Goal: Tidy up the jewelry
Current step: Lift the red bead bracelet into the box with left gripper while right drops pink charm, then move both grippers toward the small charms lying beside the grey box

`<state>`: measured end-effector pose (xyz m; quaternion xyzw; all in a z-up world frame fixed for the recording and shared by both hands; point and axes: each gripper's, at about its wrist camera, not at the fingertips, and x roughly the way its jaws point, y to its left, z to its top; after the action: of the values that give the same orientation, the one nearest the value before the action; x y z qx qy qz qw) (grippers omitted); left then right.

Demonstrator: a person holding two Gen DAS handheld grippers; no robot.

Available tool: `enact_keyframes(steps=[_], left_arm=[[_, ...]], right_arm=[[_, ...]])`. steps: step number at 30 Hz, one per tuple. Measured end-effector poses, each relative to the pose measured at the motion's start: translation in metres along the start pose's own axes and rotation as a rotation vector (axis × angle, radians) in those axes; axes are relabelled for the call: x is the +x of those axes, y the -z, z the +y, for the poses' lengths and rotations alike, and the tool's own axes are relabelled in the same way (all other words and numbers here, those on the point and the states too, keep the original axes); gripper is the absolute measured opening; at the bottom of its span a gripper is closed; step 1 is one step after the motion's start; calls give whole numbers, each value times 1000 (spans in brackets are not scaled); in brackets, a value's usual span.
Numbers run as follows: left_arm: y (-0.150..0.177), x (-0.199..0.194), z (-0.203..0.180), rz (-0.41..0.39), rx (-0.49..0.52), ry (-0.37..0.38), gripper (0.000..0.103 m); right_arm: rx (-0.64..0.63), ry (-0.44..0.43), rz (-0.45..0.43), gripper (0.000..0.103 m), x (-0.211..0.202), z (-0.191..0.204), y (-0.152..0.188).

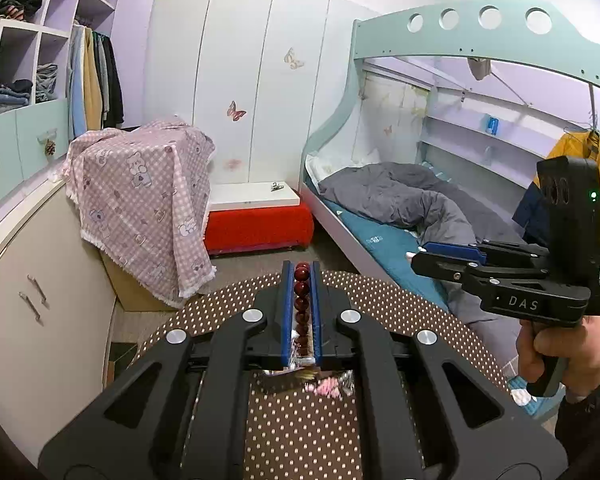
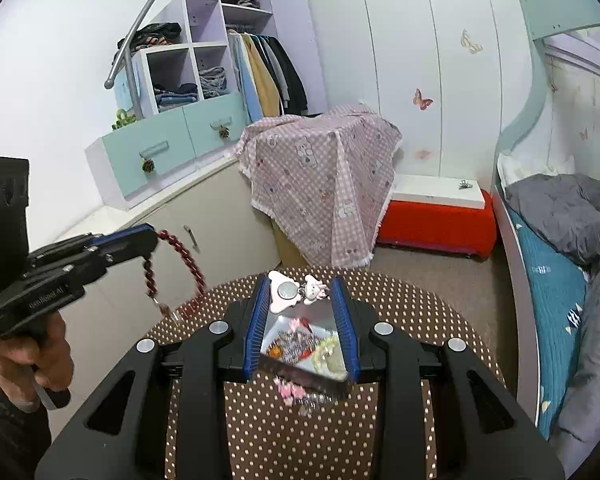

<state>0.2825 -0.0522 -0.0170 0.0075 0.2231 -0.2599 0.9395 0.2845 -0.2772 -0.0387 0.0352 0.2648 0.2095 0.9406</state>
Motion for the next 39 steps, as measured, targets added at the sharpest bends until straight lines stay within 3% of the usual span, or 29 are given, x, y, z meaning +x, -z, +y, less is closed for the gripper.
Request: enact_keyframes(steps=[8, 12, 13, 14, 15, 16, 17, 18, 25, 39], left_arm=[[-12, 35, 1, 34, -15, 16, 8], [-6, 58, 5, 84, -30, 10, 9], [-3, 66, 6, 109, -26, -3, 9], [0, 73, 7, 134, -24, -26, 9], [0, 78, 9, 150, -26, -44, 16], [3, 81, 12, 168, -32, -79, 59], [4, 80, 14, 170, -38, -112, 80], [6, 73, 18, 118, -46, -174, 93], [11, 44, 31, 58, -93, -229, 94], [31, 9, 20, 10, -122, -235, 94]], right_arm=[[29, -13, 30, 30, 24, -10, -10], [55, -15, 86, 30, 50, -18, -7], [62, -9, 102, 32, 55, -21, -6], [72, 1, 123, 42, 62, -23, -4], [93, 16, 142, 66, 68, -27, 0], [111, 31, 138, 76, 70, -31, 2], [122, 40, 131, 86, 70, -33, 3], [143, 52, 120, 91, 68, -37, 5], [225, 84, 60, 95, 42, -52, 13], [193, 105, 27, 95, 10, -39, 18]])
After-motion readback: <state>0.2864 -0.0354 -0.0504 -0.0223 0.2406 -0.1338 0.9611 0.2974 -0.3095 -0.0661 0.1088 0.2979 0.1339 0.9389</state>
